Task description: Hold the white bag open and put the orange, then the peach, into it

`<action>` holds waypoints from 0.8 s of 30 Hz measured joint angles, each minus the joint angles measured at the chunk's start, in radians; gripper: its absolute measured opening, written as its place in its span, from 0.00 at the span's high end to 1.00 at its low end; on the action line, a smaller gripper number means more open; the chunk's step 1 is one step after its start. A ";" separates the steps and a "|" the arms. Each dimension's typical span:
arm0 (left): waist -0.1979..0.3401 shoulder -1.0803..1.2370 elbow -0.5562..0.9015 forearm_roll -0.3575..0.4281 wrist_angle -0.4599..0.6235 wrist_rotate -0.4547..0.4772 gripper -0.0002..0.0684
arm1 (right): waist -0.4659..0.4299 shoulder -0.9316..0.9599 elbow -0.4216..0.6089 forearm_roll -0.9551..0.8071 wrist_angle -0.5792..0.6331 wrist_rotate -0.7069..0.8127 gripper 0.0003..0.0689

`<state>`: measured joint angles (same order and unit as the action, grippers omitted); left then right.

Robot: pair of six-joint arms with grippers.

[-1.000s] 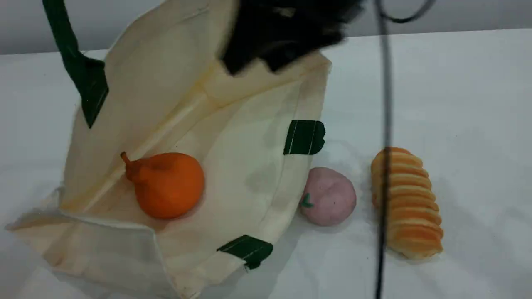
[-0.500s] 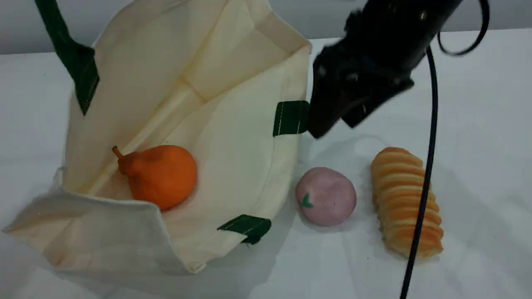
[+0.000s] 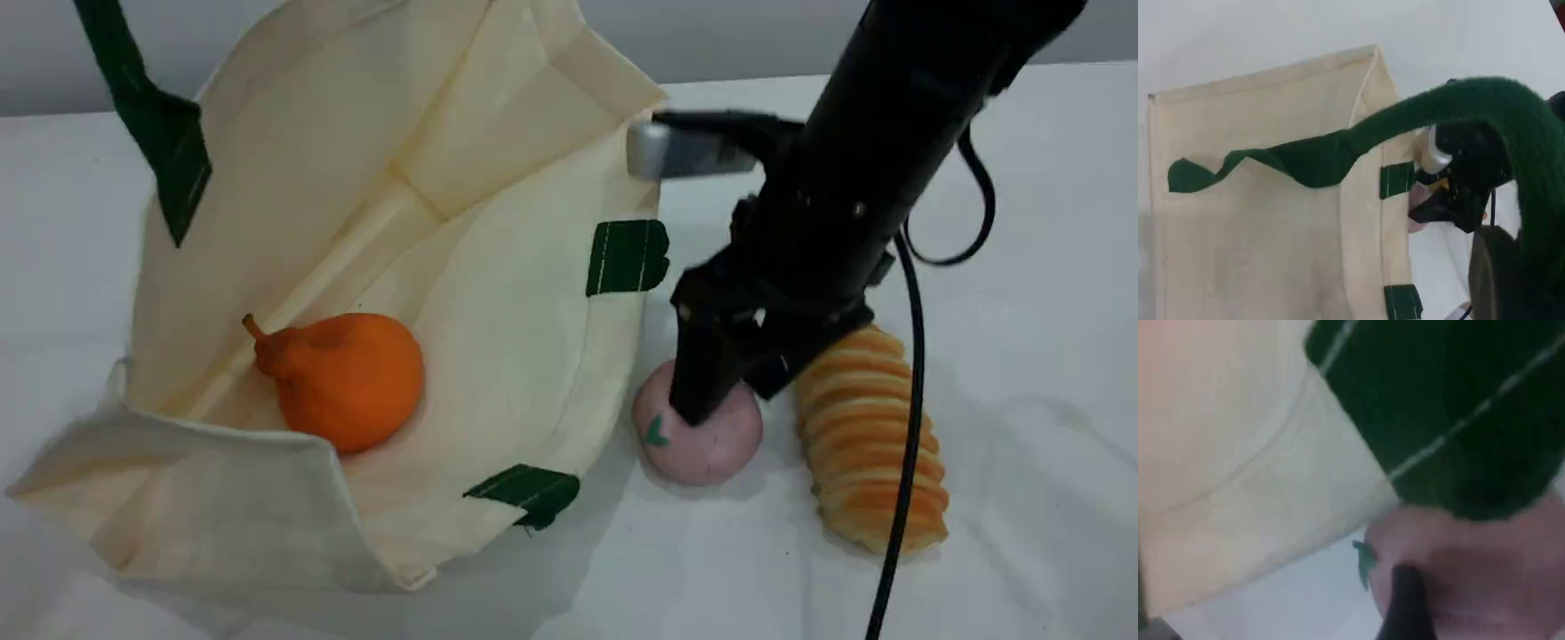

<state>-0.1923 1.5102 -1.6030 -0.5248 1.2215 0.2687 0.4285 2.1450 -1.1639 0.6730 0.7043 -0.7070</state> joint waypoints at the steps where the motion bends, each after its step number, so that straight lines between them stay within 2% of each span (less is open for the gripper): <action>1: 0.000 0.000 0.000 -0.001 0.000 -0.001 0.91 | 0.000 0.007 0.000 0.001 0.002 0.000 0.29; 6: 0.000 0.000 0.000 -0.001 0.000 -0.001 0.91 | 0.000 0.017 0.000 0.010 0.010 0.000 0.32; 9: 0.000 0.000 0.000 -0.001 0.000 -0.001 0.91 | 0.000 0.017 0.000 0.007 0.017 -0.001 0.47; 11: 0.000 0.000 0.000 -0.001 0.000 -0.001 0.91 | 0.000 0.017 0.000 0.004 0.023 -0.001 0.64; 13: 0.000 0.000 0.000 -0.001 0.000 -0.001 0.91 | 0.000 0.017 0.000 0.003 0.024 -0.001 0.73; 24: 0.000 0.000 0.000 -0.006 0.000 -0.001 0.91 | -0.028 -0.087 0.000 -0.035 0.059 -0.003 0.73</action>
<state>-0.1923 1.5102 -1.6030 -0.5311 1.2215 0.2677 0.4000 2.0584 -1.1639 0.6380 0.7638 -0.7101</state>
